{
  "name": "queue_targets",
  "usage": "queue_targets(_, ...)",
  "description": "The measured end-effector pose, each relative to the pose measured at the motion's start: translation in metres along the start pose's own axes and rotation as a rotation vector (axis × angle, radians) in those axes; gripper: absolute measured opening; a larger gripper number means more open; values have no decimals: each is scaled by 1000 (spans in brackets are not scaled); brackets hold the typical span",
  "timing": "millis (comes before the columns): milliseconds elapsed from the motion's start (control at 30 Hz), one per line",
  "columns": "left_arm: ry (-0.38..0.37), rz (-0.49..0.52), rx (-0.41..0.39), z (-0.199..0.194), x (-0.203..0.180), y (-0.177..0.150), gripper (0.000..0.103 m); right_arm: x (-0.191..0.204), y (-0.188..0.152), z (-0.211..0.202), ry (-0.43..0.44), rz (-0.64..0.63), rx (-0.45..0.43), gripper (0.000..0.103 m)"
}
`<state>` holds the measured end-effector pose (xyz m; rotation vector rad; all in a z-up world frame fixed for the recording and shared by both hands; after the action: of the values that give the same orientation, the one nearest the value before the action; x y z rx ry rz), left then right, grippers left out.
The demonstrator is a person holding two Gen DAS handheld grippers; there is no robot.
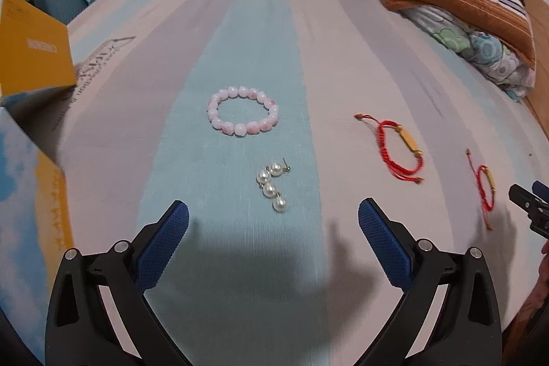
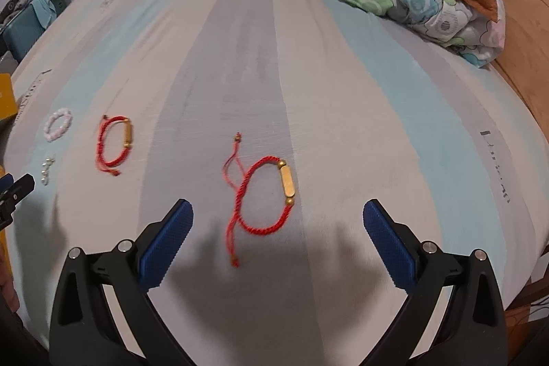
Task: Organize jewelry
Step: 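Move both open tools away from the box toward the remaining jewelry, then grasp the pearl earrings with the left tool while the right tool grasps the red cord bracelet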
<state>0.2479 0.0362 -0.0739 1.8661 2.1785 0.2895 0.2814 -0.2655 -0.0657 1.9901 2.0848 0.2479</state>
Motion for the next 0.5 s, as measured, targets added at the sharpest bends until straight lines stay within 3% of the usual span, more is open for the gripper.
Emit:
queue_targets(267,15,-12,22,40,-4,17,95,-2,15,45,19,10,83,78)
queue_targets(500,38,-2,22,54,-8,21,85,1,22,61,38,1,97,62)
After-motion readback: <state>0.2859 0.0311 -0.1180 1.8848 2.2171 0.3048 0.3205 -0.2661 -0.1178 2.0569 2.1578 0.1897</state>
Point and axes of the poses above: each gripper's, at about its wrist camera, not at the fingertips, and z roughly the way its jaws point, x to its left, y to its top, the point moved 2 cm from there along z, roughly the way its jaws point, and after that the axes turned 14 degrees about x, right-handed, at the moved point
